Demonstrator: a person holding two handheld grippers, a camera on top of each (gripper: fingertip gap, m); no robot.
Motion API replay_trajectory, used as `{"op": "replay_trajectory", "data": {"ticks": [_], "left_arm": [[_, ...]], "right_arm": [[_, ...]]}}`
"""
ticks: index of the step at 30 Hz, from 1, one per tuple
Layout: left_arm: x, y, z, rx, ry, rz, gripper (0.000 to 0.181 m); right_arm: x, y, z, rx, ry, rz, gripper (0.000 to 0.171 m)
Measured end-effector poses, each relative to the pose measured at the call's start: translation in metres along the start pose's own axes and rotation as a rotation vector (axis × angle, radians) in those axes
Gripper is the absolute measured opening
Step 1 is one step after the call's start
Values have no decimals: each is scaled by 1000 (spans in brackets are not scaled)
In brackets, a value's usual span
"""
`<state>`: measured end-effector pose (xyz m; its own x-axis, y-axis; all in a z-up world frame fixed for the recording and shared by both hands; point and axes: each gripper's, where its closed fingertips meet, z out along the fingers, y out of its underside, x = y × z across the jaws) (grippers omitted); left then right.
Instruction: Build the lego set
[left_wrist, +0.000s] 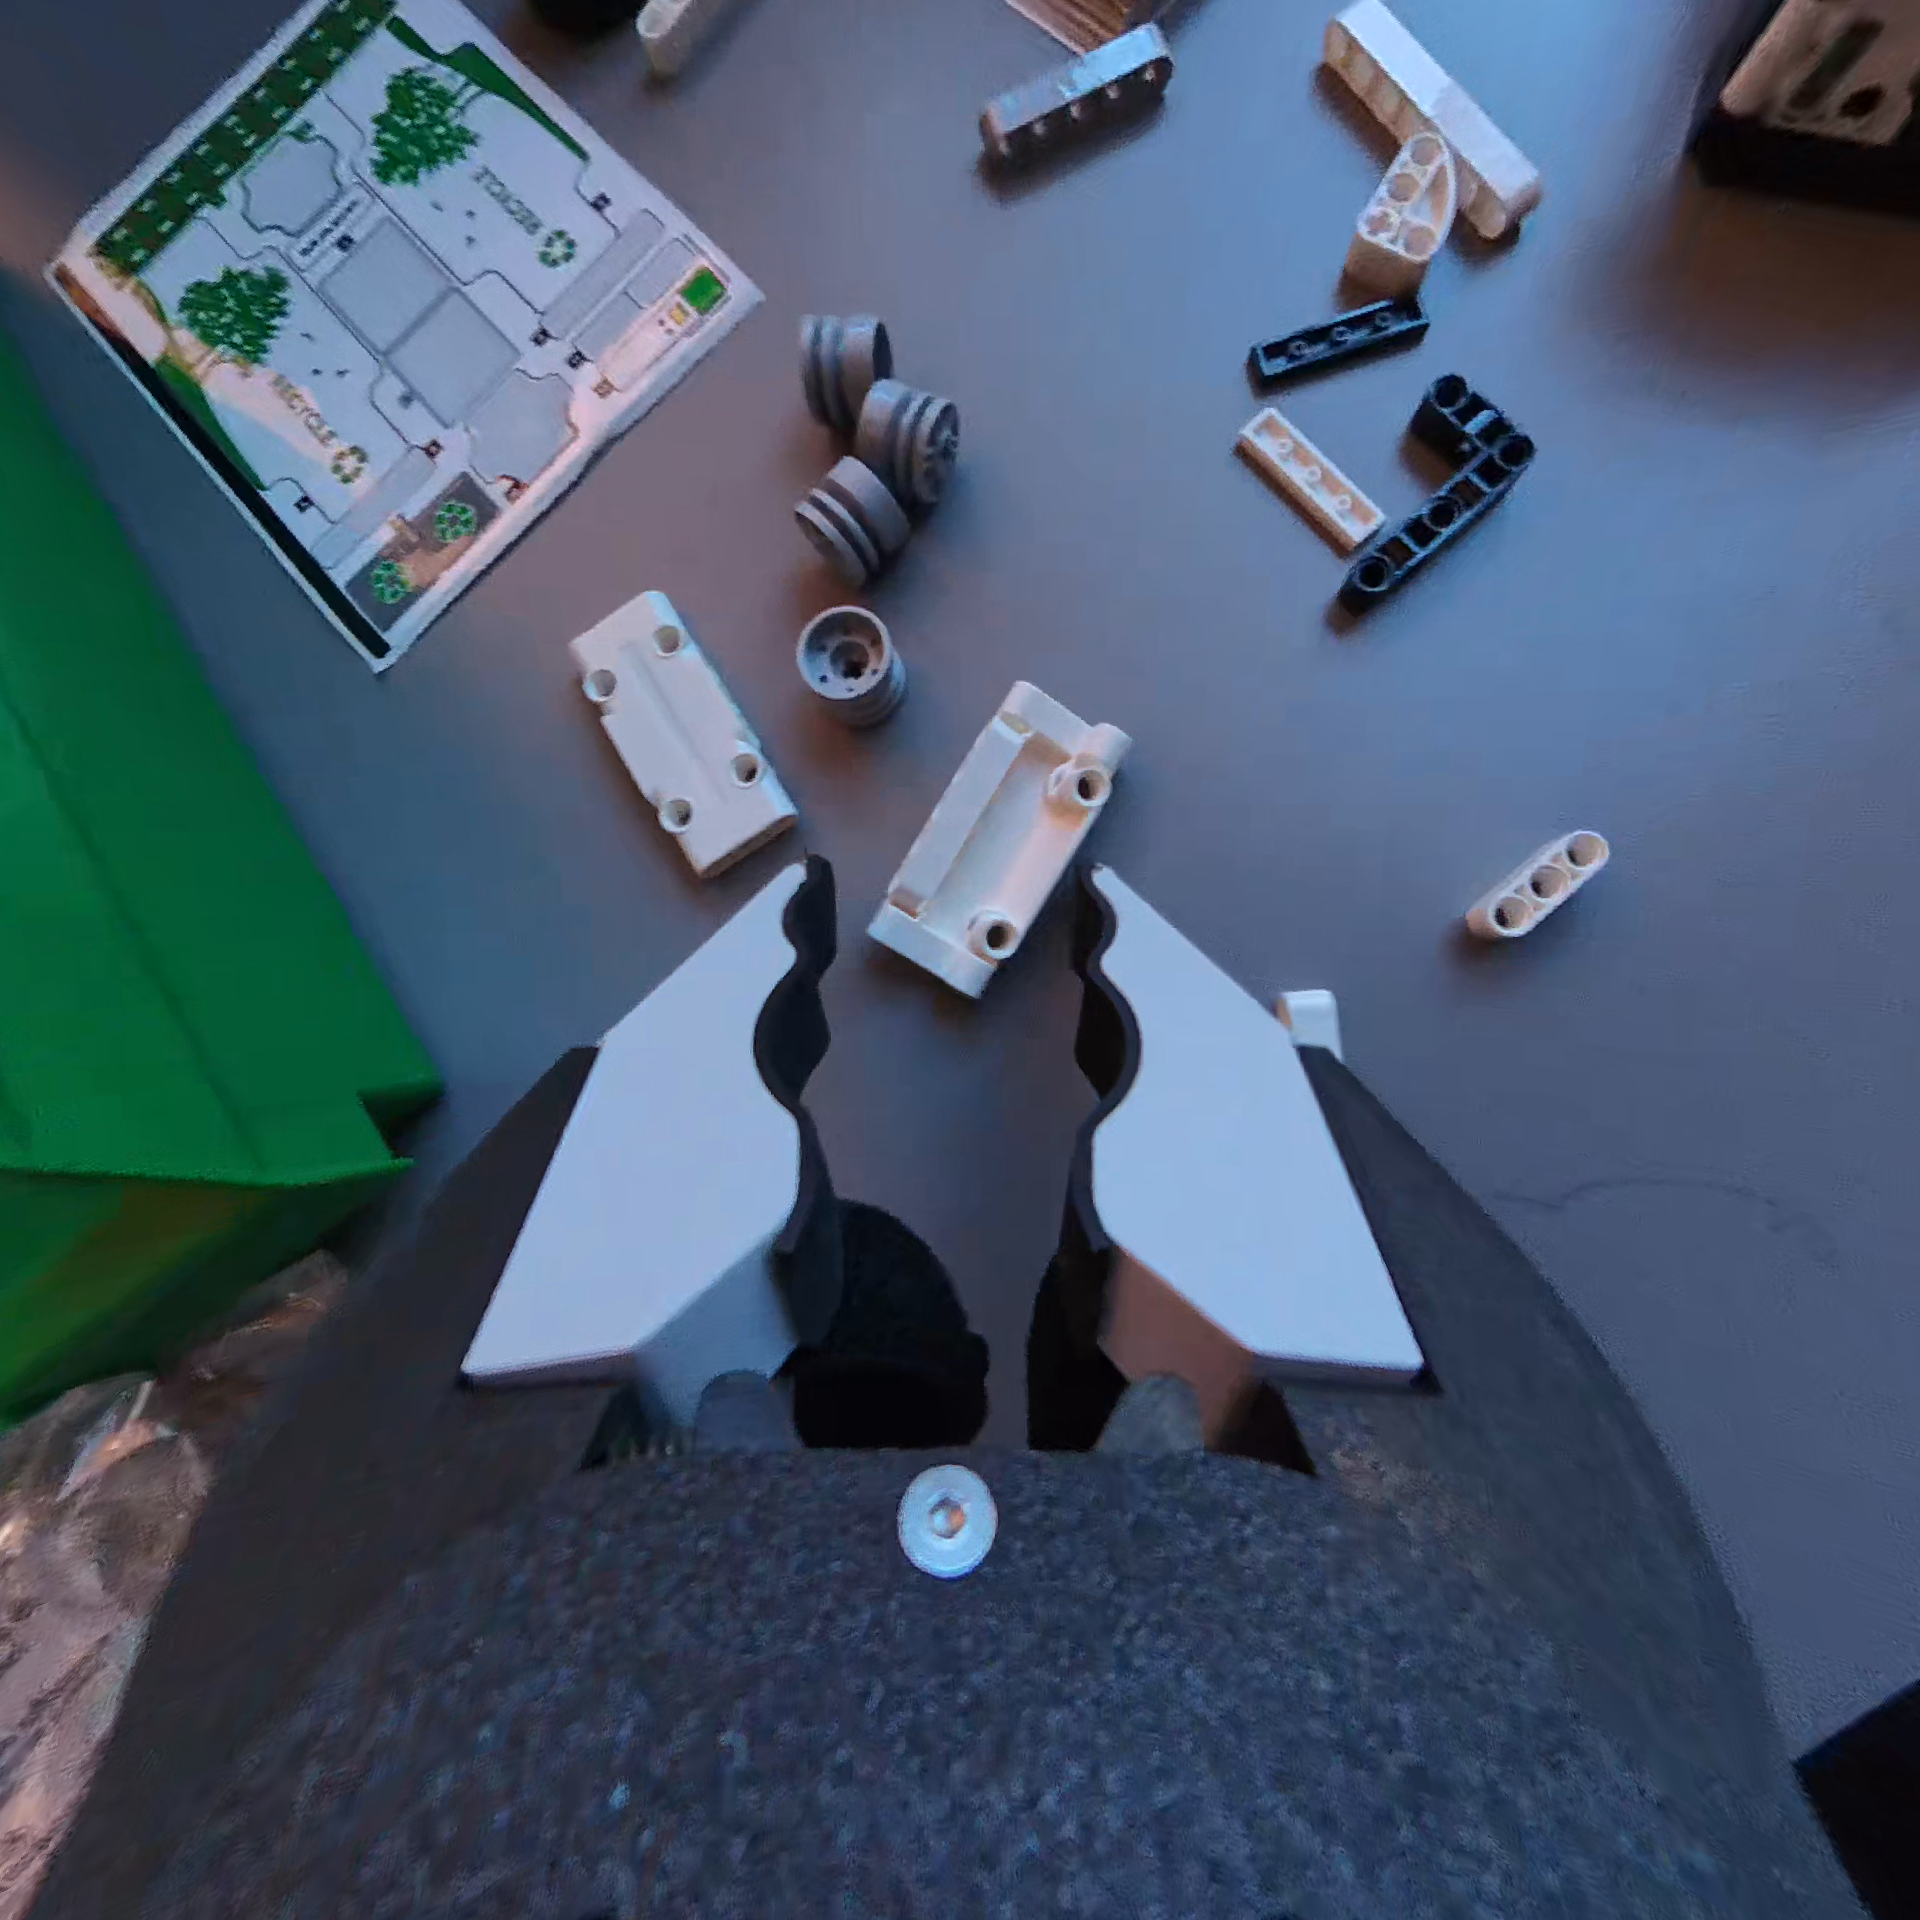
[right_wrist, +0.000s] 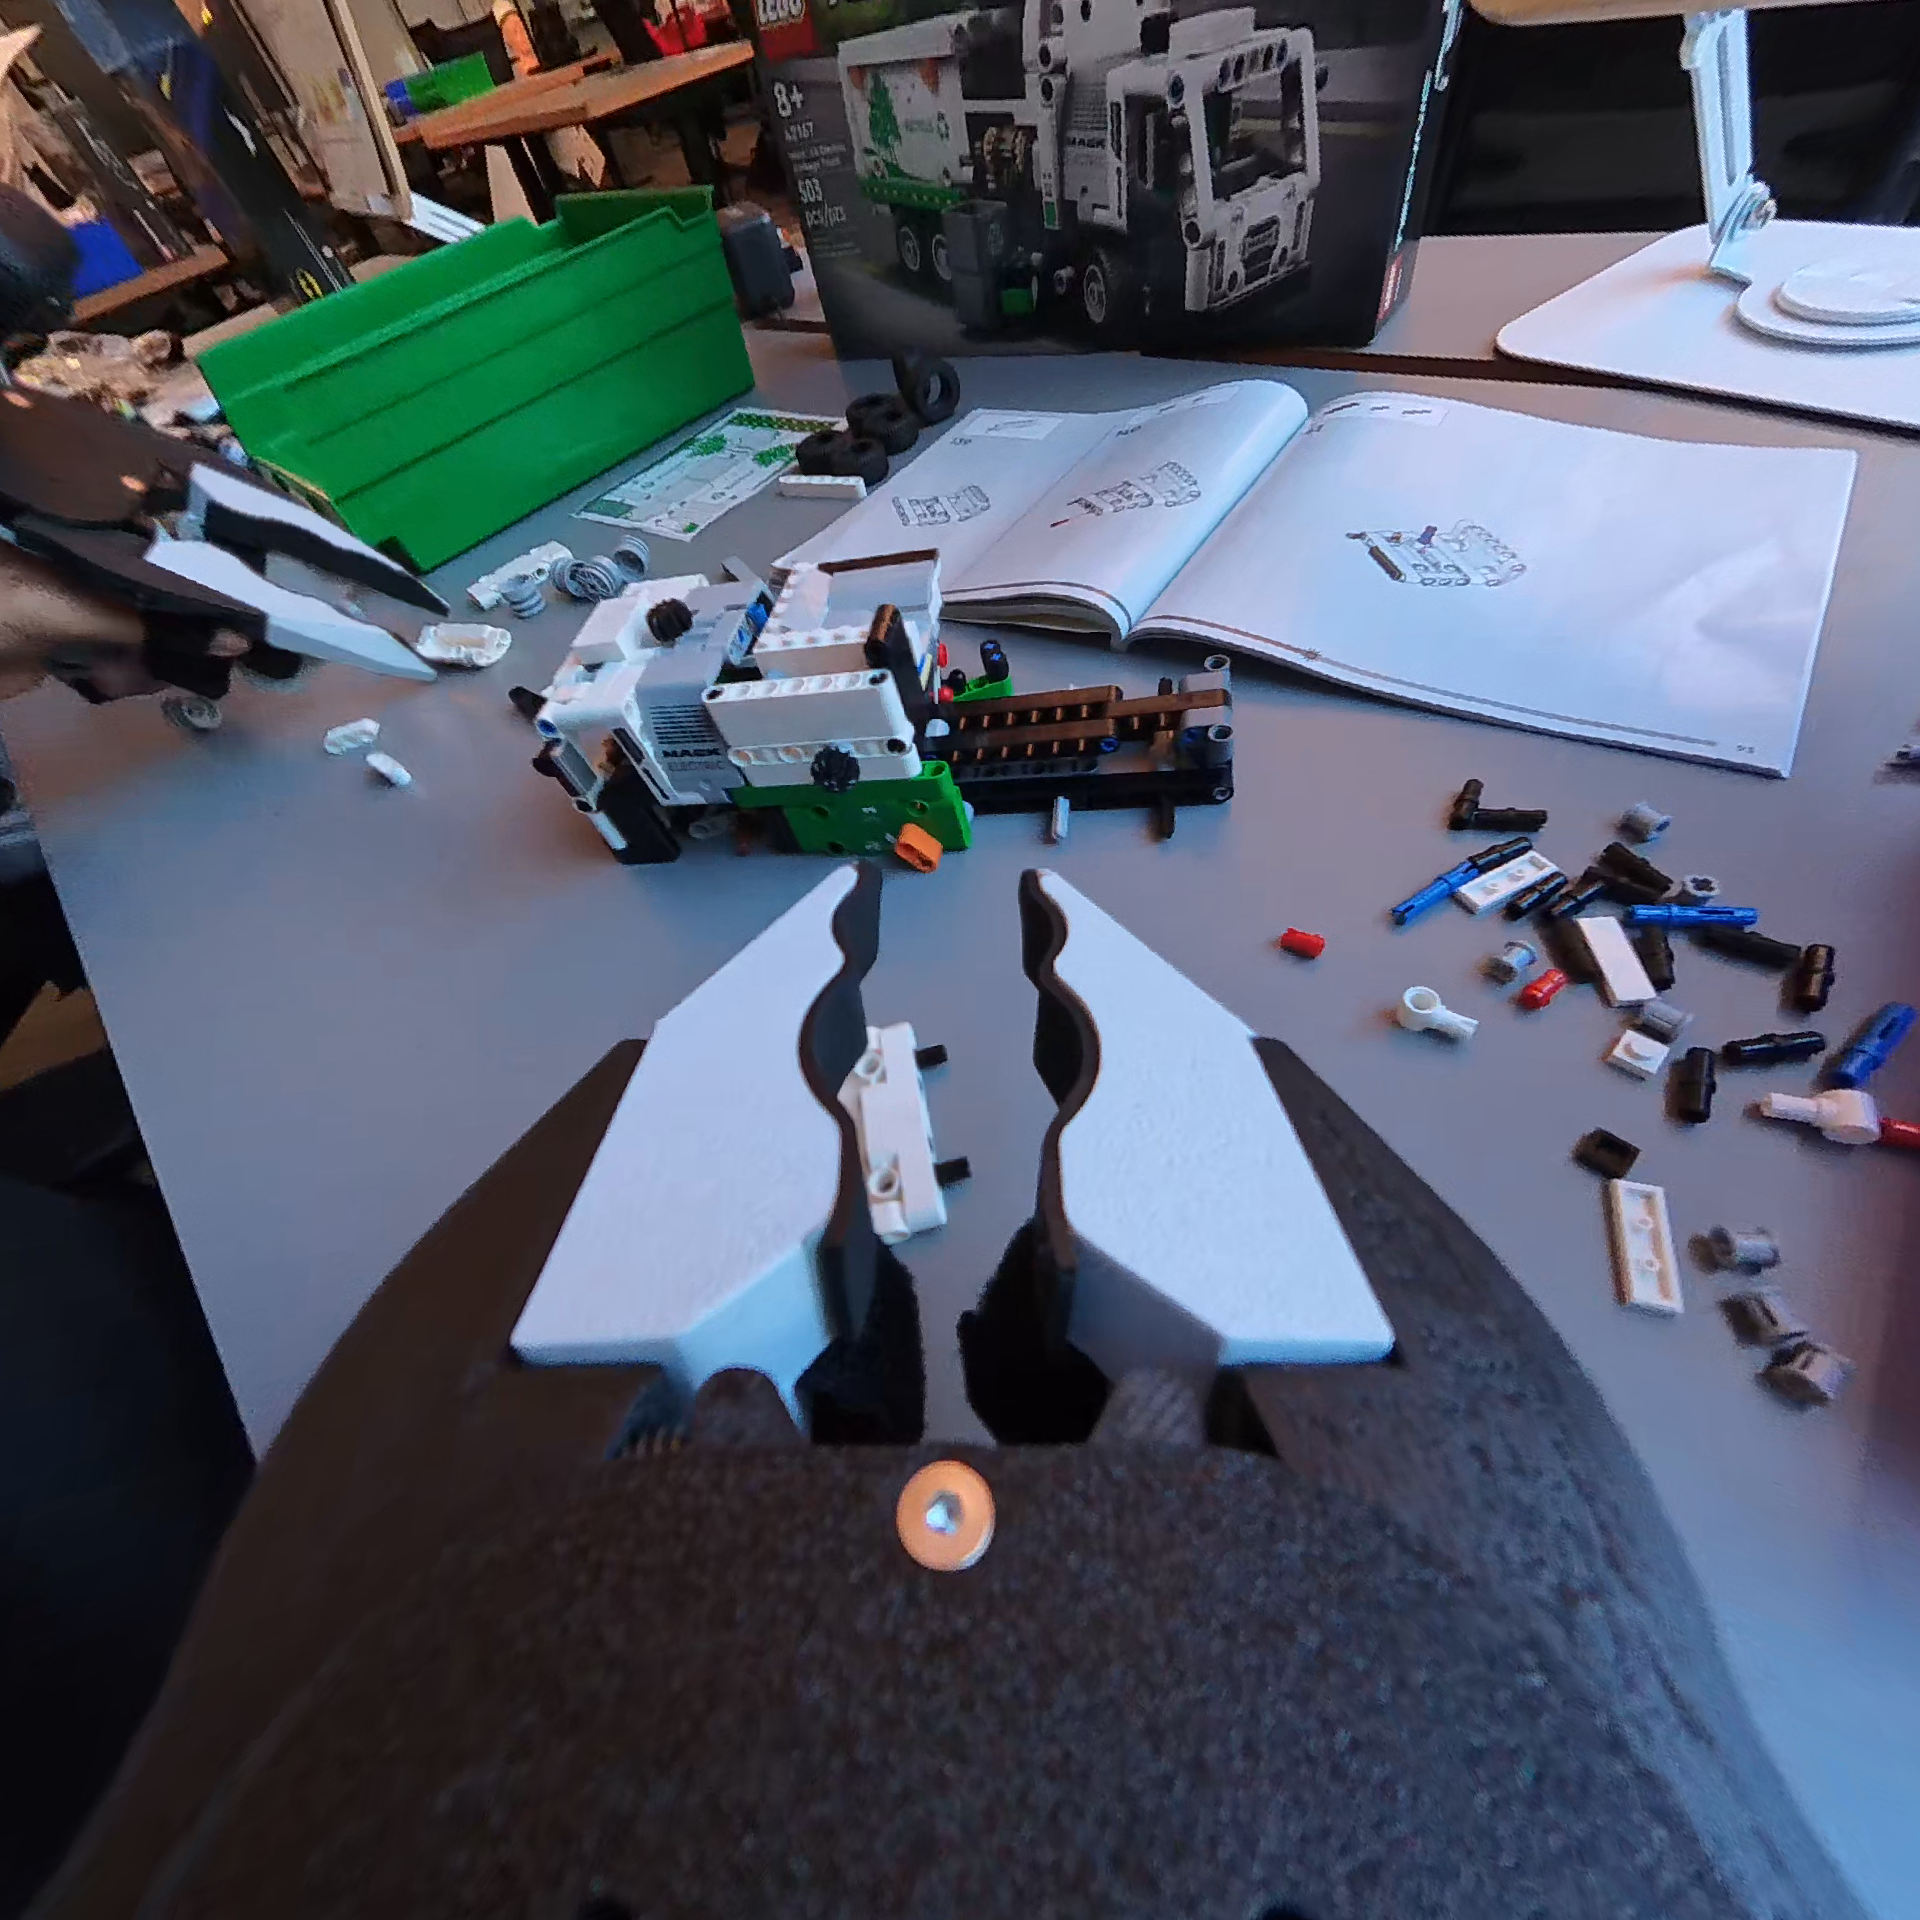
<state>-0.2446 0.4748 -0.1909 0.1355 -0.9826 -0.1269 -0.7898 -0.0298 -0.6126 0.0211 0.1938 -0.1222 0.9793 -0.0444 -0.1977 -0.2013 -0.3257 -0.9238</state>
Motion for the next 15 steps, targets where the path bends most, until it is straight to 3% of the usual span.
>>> {"op": "replay_trajectory", "data": {"ticks": [2,5,10,15], "left_arm": [[-2,1,2,-28,24,2,45],[8,-2,5,-30,112,19,29],[17,-6,4,-19,121,155,29],[44,-53,-20,164,45,419,28]], "right_arm": [[-3,-2,0,20,-7,24,26],[-8,-3,1,32,-25,51,26],[-16,-7,1,11,-41,28,25],[-42,-12,0,-50,-182,67,27]]}}
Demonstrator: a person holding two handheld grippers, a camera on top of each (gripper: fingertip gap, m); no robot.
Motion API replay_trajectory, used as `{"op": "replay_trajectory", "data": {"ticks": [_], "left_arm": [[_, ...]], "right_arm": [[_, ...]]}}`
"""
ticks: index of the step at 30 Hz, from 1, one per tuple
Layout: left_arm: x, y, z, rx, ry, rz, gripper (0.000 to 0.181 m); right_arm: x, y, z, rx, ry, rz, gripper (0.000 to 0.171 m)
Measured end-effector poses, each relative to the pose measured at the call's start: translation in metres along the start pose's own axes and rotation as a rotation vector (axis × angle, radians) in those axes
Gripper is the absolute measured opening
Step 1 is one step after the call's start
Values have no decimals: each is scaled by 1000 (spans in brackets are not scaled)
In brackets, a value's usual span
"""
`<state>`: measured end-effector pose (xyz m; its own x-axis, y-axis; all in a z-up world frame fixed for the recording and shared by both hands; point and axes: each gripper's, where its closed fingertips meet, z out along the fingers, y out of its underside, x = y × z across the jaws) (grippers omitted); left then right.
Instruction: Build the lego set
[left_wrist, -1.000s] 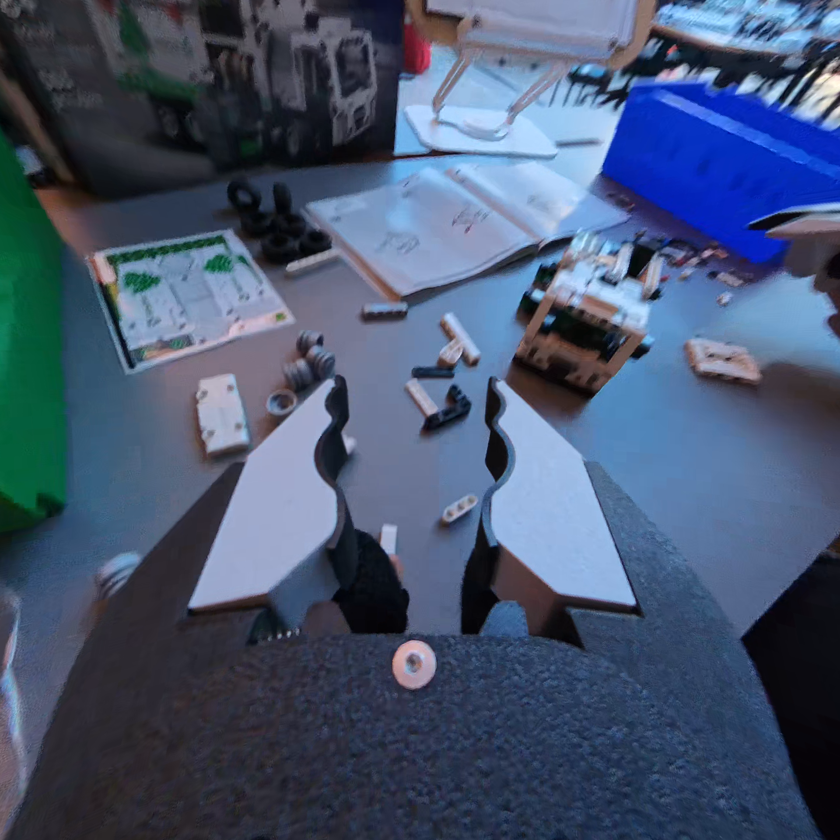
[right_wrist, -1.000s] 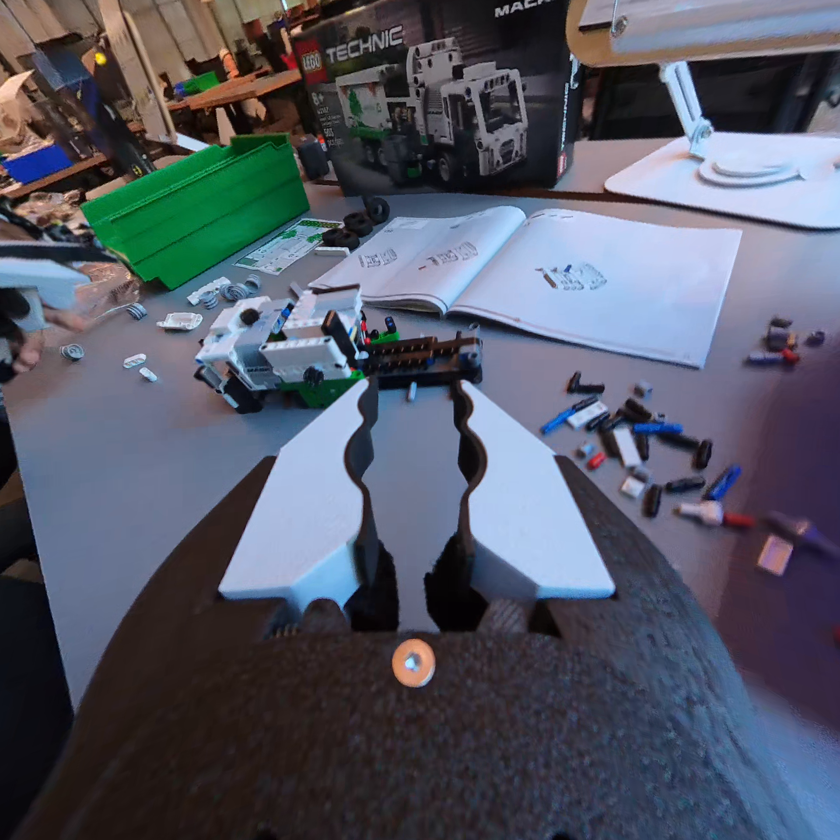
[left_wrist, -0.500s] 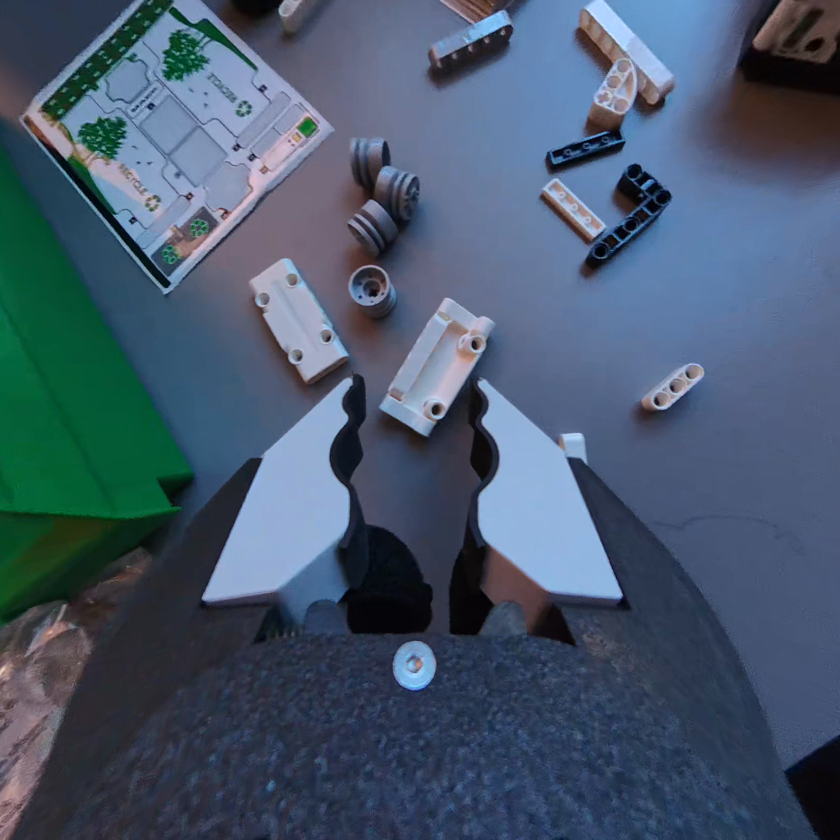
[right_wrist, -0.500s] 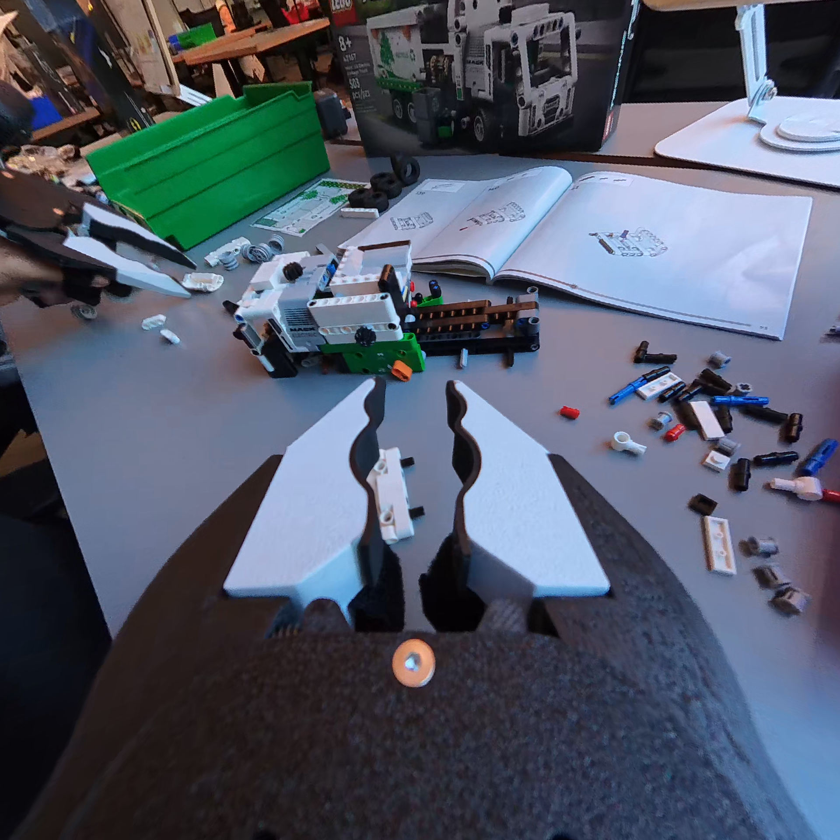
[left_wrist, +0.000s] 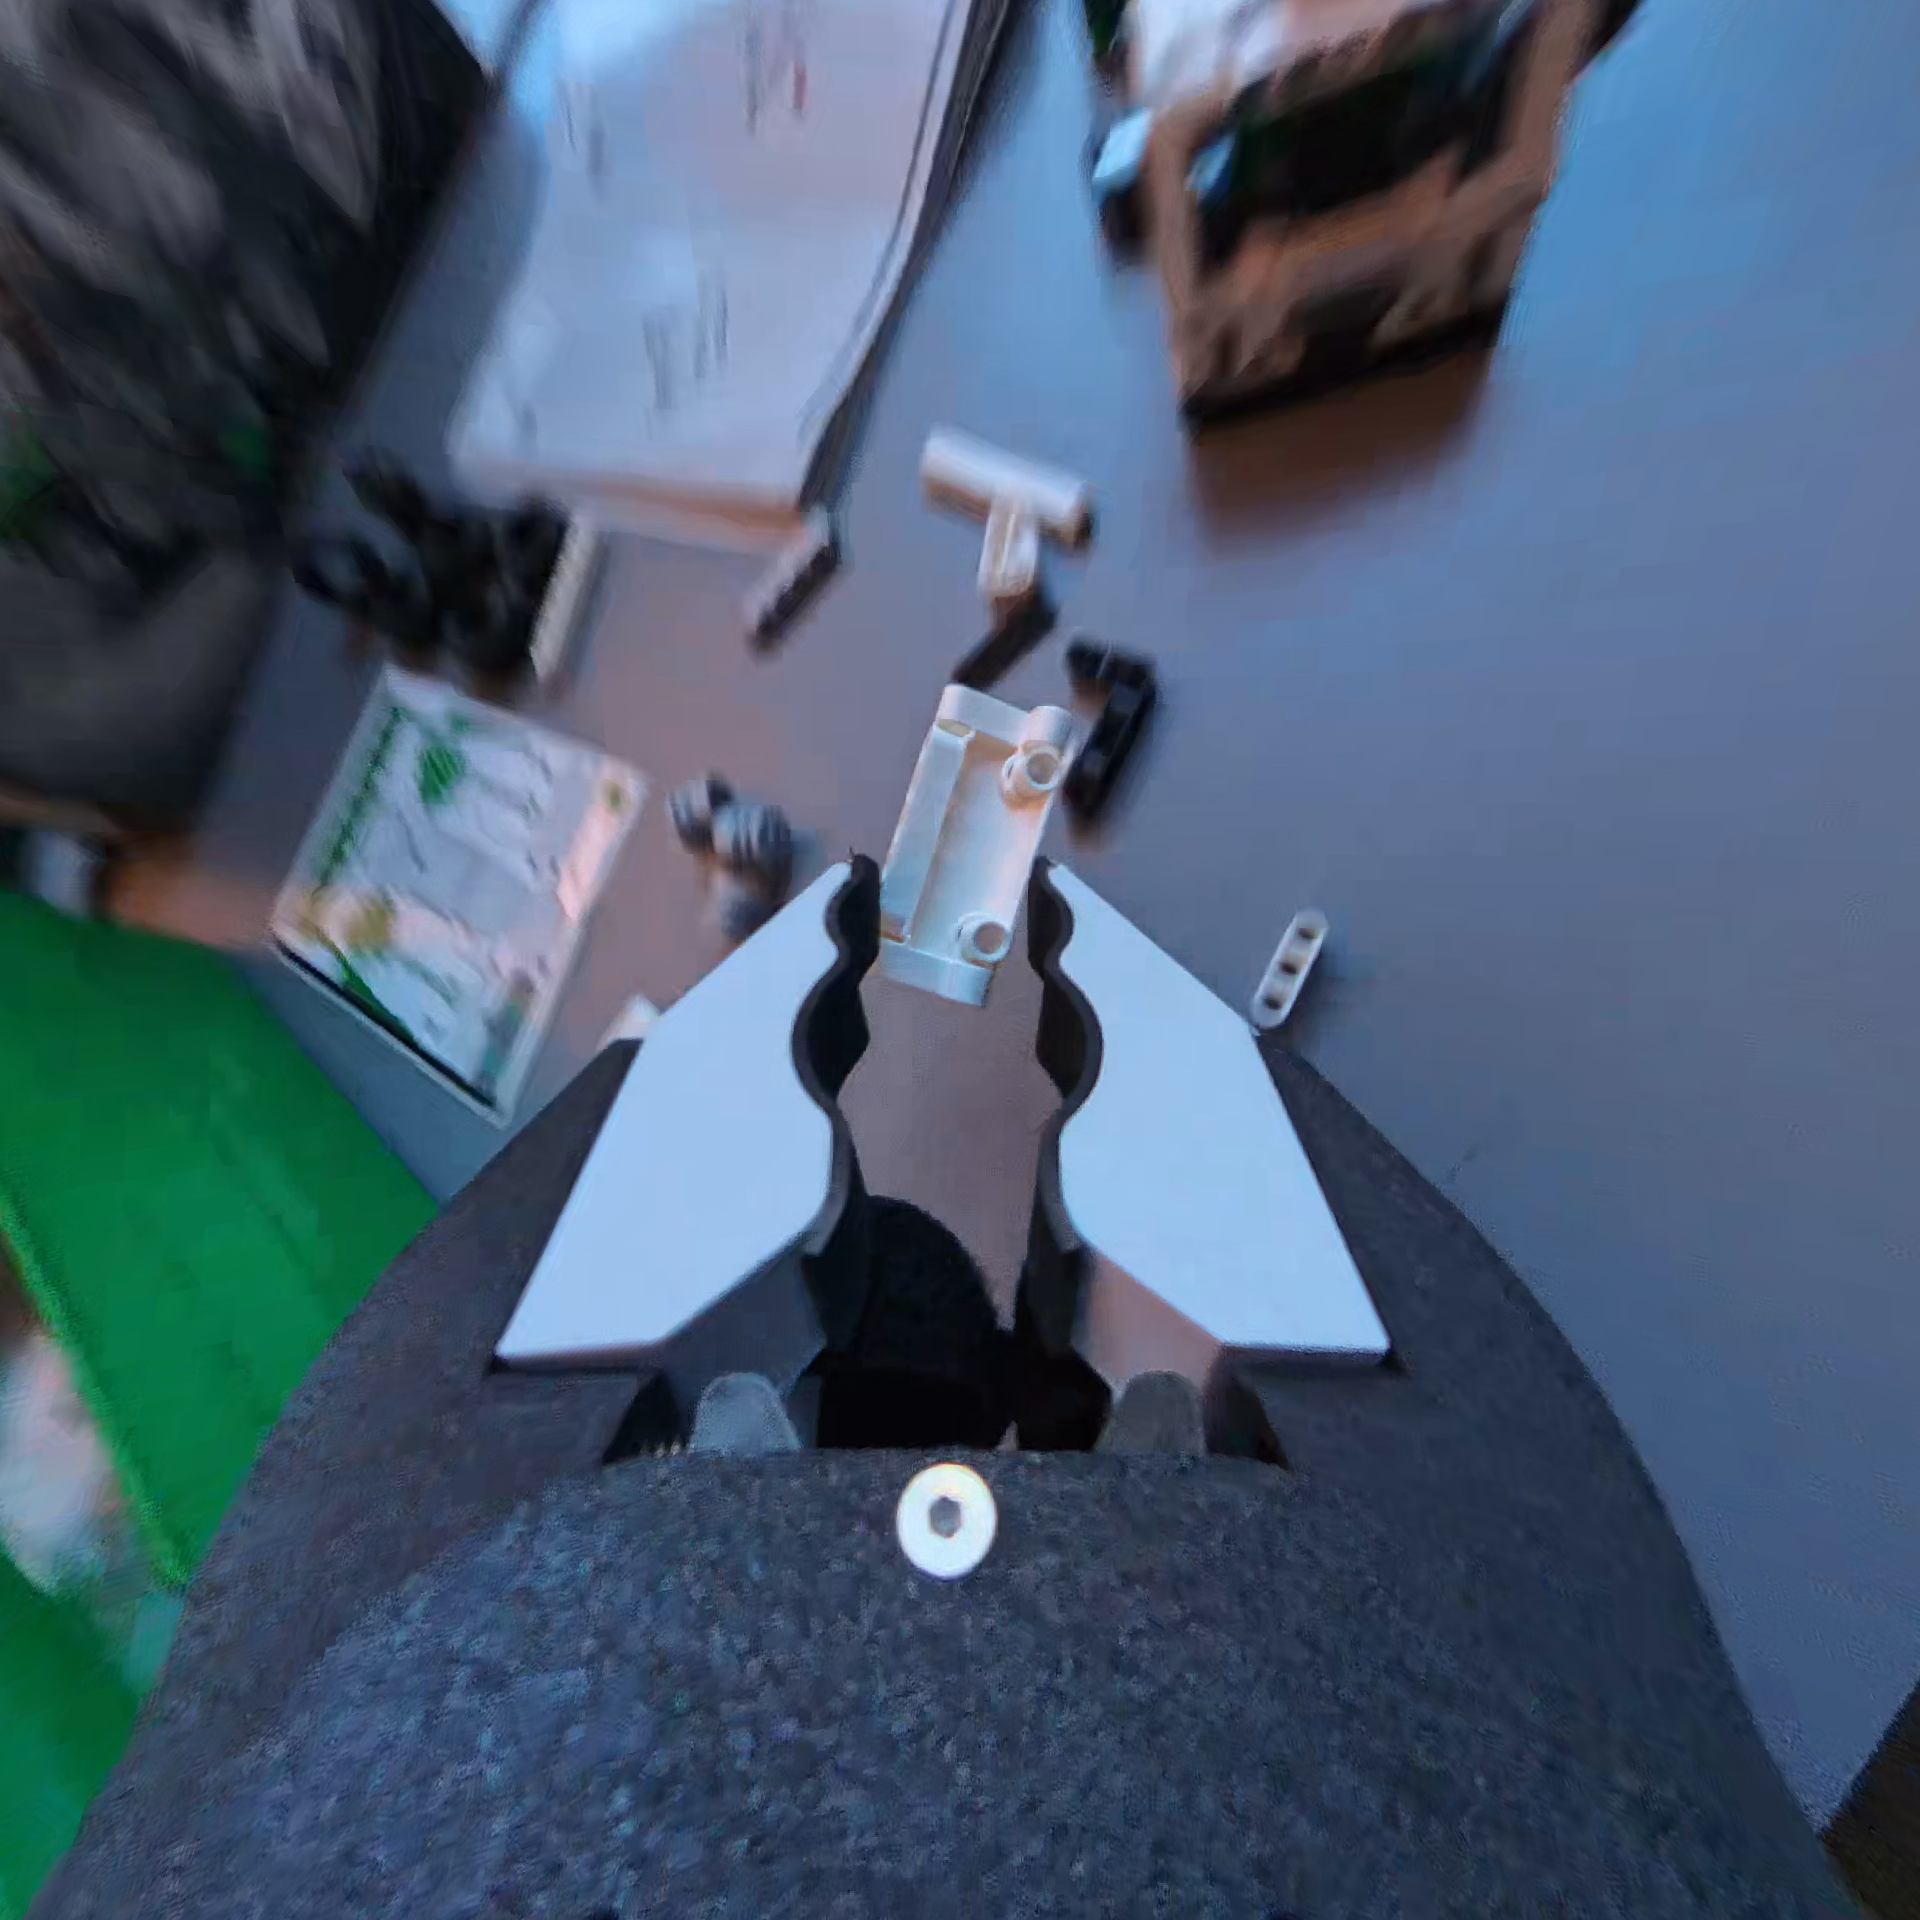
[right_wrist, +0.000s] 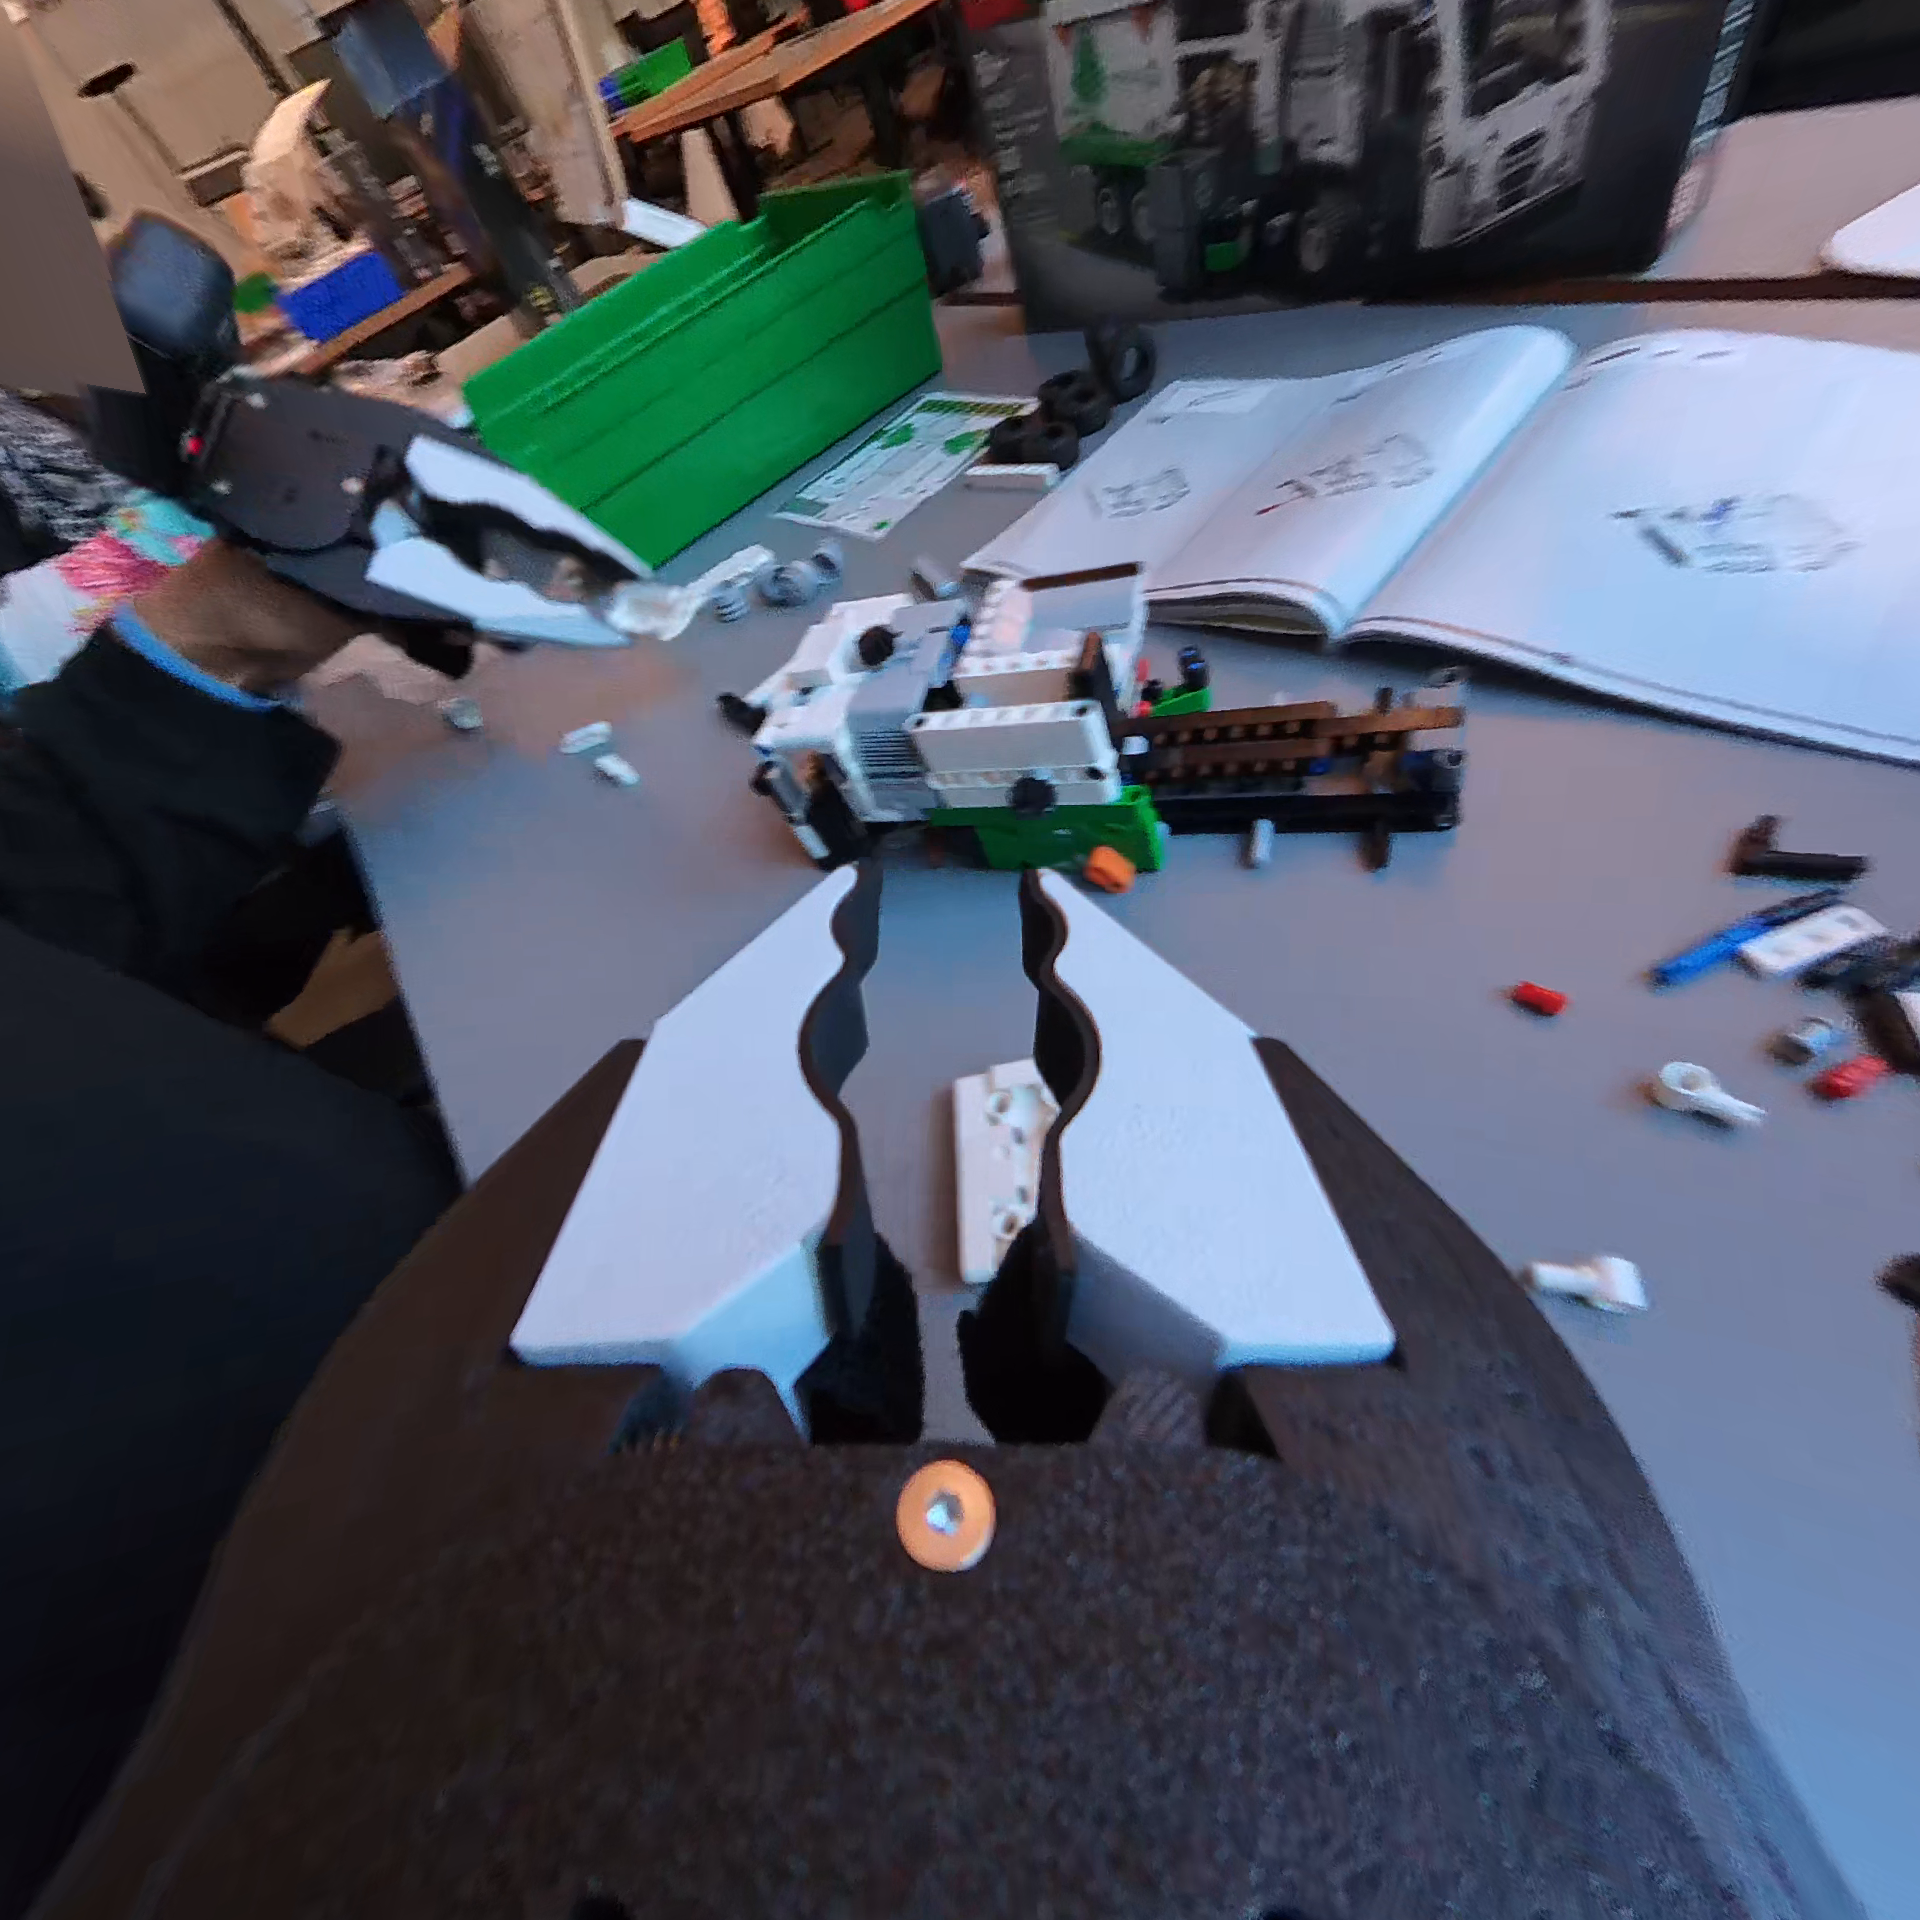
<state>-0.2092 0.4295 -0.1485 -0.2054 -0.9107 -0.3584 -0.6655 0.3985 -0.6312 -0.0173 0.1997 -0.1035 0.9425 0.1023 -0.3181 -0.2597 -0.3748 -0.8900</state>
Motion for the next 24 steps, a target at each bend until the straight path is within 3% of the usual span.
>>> {"op": "replay_trajectory", "data": {"ticks": [5,10,16,24], "left_arm": [[26,-100,-23,242,-72,317,27],[90,-173,-14,379,24,592,27],[138,-202,21,340,22,881,27],[170,-223,43,343,15,1004,26]], "right_arm": [[-51,-8,9,-72,-230,4,31],[-92,-33,13,-70,-405,-43,31],[-80,-31,12,-129,-387,-52,29],[-61,-13,-4,-125,-364,-17,21]]}}
